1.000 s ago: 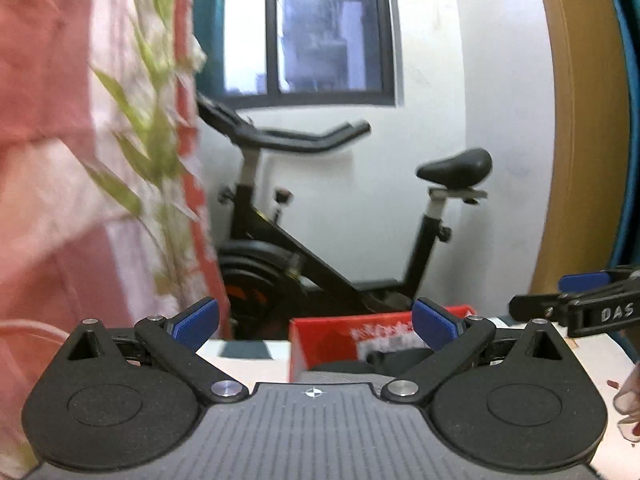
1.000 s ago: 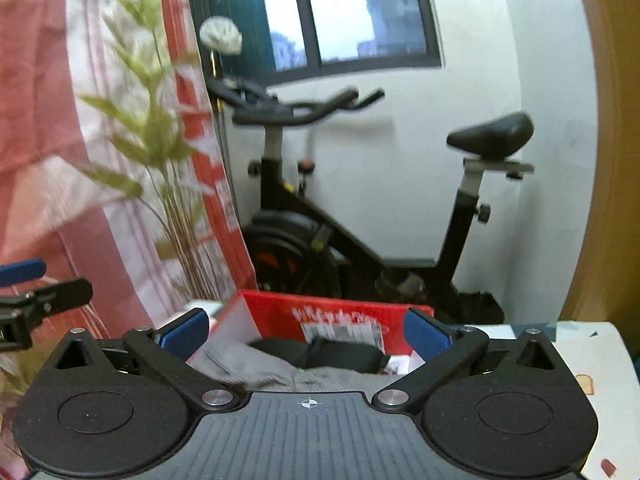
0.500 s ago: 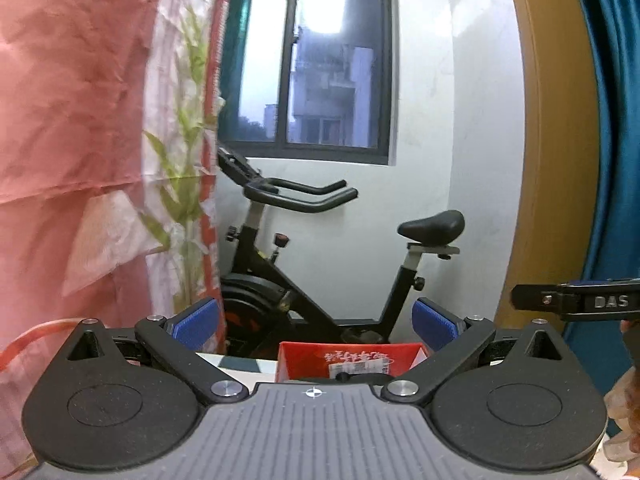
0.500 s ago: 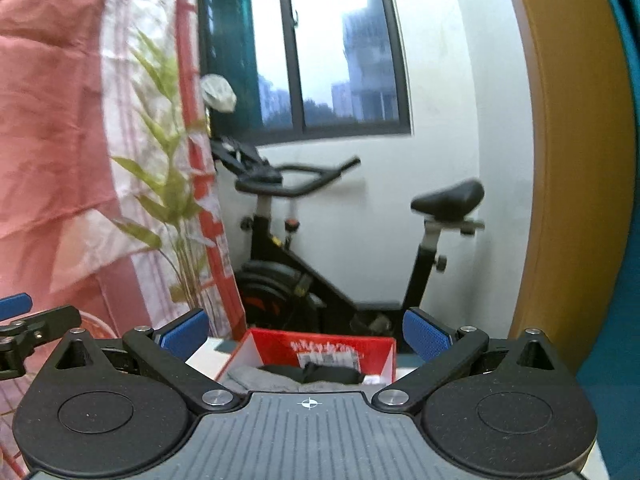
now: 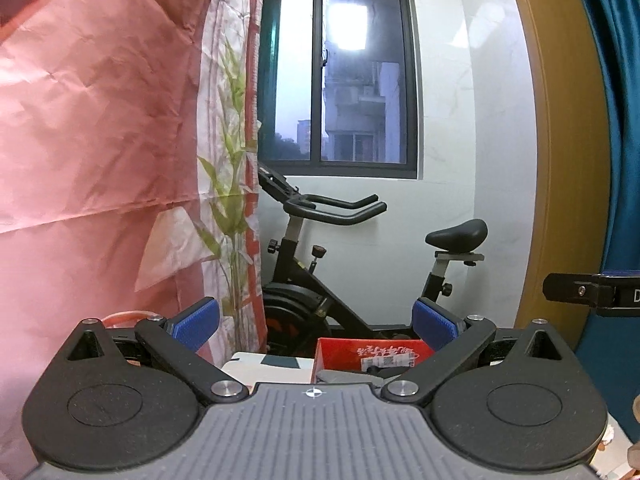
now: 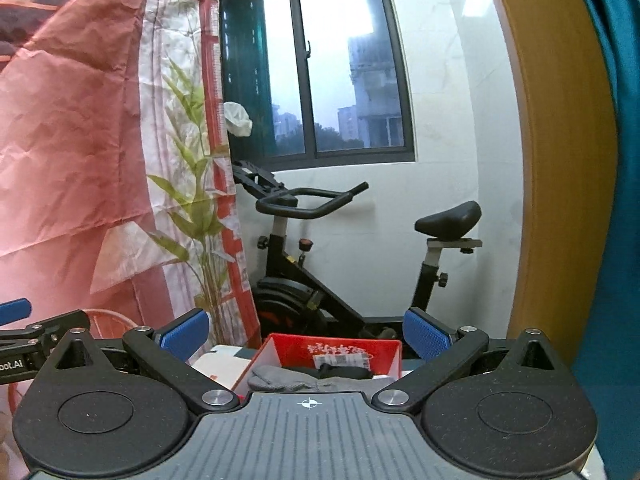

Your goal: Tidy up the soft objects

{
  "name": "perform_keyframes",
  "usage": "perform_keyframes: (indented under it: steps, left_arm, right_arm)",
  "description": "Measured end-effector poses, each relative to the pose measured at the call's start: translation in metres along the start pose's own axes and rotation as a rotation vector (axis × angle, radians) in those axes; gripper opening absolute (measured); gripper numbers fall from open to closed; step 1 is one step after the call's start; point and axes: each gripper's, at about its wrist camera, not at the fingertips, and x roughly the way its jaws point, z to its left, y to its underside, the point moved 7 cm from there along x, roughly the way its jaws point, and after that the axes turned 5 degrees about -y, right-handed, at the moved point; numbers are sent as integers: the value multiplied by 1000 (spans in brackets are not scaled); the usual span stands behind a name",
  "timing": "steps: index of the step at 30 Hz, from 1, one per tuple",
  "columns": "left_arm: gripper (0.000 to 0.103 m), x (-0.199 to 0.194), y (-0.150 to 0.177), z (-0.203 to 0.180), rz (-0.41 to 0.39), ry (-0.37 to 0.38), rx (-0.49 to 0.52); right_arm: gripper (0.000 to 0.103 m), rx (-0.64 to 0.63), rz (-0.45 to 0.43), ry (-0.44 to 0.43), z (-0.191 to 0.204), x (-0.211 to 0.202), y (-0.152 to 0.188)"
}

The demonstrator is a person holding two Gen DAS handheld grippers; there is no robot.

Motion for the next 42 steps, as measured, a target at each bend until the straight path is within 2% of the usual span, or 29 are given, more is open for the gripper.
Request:
perform_keyframes:
  steps: [14,42]
  left_arm:
    - [103,1,6,17,31,-45,-22]
    - [103,1,9,16,38,-55,-30]
  right_arm:
    - [103,-15,30,28,2,10,13]
    - [103,-13,23,26,1,9,14]
